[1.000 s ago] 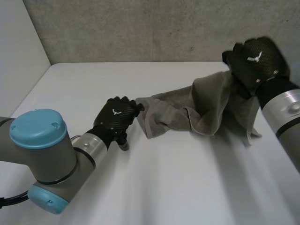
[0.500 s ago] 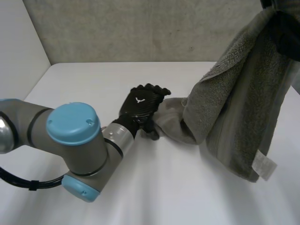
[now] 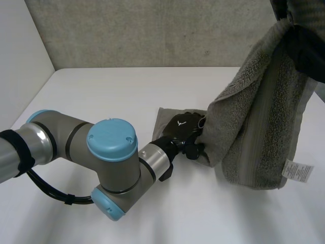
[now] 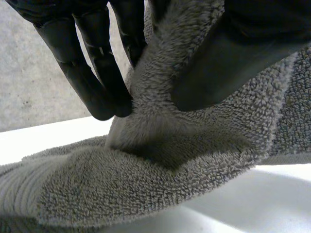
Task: Fold the towel.
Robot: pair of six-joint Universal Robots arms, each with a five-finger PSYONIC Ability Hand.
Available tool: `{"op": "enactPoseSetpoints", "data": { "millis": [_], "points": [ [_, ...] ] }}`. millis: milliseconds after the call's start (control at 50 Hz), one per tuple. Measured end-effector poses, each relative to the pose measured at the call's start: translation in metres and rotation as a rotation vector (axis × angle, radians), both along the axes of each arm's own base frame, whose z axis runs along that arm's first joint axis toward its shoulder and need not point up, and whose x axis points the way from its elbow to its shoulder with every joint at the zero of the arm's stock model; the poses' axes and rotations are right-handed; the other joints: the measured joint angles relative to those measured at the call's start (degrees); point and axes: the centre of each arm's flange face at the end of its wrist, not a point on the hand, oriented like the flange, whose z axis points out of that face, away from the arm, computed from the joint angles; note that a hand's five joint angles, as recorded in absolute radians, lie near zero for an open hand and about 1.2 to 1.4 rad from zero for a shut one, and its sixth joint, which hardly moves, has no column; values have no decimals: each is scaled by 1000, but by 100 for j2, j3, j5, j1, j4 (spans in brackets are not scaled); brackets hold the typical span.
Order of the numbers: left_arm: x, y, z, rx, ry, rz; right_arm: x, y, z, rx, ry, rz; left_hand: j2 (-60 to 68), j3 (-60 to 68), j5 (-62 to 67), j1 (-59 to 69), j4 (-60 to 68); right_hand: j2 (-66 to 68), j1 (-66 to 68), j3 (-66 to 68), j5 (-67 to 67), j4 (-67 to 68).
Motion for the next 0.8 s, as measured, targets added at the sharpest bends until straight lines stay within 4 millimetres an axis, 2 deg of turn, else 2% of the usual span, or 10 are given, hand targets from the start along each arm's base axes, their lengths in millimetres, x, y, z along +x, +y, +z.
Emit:
{"op": "enactPoseSetpoints", "data": {
  "millis": [100, 200, 340, 480, 540, 600, 620, 700, 740, 800],
  "points": [
    [3, -8, -1, 5, -7, 23, 3, -9, -4, 16, 8, -3, 352, 512, 351, 114, 373, 0, 0, 0, 0, 0],
    [18, -40, 12, -25, 9, 117, 10, -27, -9, 38, 16, -7, 352, 531, 351, 114, 373, 0, 0, 0, 0, 0],
    [44, -92, 58, -139, 82, 295, 23, -58, -12, 44, 14, -15, 369, 537, 351, 114, 373, 0, 0, 0, 0, 0],
    [79, -135, 119, -367, 104, 527, 40, -93, -17, 27, 1, -15, 369, 540, 351, 114, 373, 0, 1, 2, 0, 0],
    [85, -146, 145, -494, 110, 586, 47, -112, -9, -31, -35, -35, 369, 542, 351, 114, 373, 0, 4, 7, 0, 0],
    [89, -153, 184, -668, 139, 643, 56, -139, 8, -147, -114, -76, 369, 543, 351, 114, 373, 0, 4, 9, 0, 0],
    [89, -153, 189, -690, 146, 649, 57, -143, 12, -173, -131, -83, 369, 543, 351, 114, 373, 0, 5, 9, 0, 1],
    [92, -147, 239, -880, 249, 693, 62, -161, 42, -360, -260, -123, 370, 546, 351, 114, 373, 0, 5, 10, 0, 0],
    [97, -135, 269, -982, 334, 718, 63, -166, 56, -465, -323, -132, 402, 547, 351, 114, 373, 0, 5, 10, 0, 0],
    [105, -119, 293, -1061, 412, 739, 64, -169, 58, -524, -347, -128, 402, 550, 351, 114, 373, 0, 5, 10, 1, 1]
  ]
}}
